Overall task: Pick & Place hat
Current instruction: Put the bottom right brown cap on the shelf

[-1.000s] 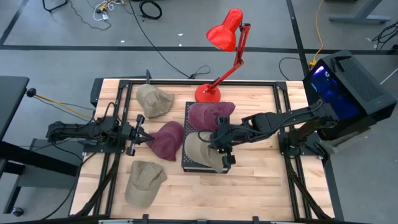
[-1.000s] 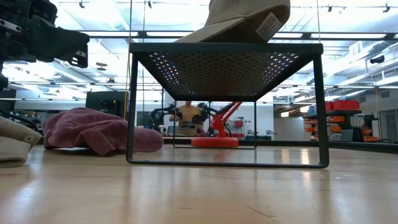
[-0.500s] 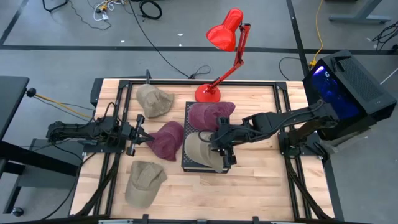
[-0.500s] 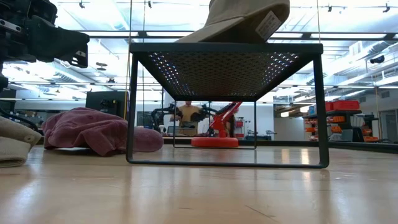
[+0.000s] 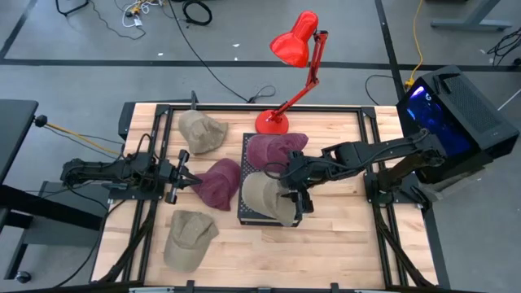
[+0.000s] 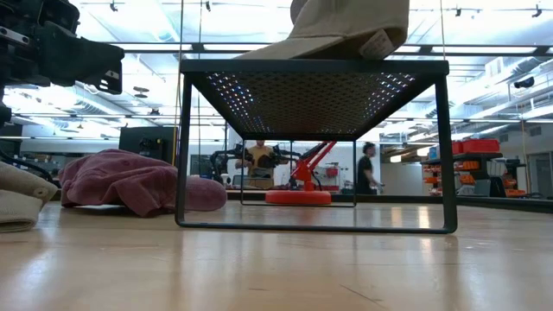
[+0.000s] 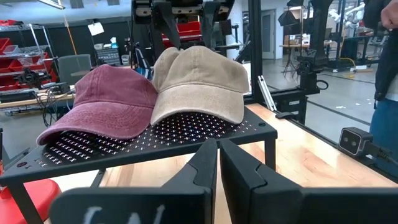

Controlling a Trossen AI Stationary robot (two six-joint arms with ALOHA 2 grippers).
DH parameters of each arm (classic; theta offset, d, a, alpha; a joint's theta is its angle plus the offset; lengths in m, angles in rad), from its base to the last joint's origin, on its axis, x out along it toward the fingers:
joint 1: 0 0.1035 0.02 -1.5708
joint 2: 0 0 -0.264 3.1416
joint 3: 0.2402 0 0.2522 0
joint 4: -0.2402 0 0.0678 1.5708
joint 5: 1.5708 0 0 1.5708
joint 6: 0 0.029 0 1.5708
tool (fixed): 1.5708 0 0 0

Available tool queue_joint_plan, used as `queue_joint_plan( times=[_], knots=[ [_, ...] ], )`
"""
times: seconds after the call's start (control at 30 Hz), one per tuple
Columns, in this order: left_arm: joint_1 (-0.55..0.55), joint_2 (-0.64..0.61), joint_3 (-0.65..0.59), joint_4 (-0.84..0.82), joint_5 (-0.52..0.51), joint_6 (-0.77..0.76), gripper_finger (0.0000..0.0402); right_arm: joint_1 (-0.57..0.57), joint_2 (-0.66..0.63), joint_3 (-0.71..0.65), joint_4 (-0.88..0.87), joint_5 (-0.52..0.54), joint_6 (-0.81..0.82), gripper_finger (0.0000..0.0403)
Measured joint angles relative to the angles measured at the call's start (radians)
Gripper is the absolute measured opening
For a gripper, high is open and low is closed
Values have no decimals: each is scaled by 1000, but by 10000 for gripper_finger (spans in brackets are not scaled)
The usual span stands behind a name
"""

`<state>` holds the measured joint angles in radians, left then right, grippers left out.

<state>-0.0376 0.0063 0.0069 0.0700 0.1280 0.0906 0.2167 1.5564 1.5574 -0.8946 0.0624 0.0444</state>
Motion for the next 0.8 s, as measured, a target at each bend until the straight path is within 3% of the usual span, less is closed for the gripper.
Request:
queue_joint_plan(
  times=[0.8],
  knots=[
    [0,0,0,0,0,0,25,5,-128,0,-150,-15,0,245]
  ],
)
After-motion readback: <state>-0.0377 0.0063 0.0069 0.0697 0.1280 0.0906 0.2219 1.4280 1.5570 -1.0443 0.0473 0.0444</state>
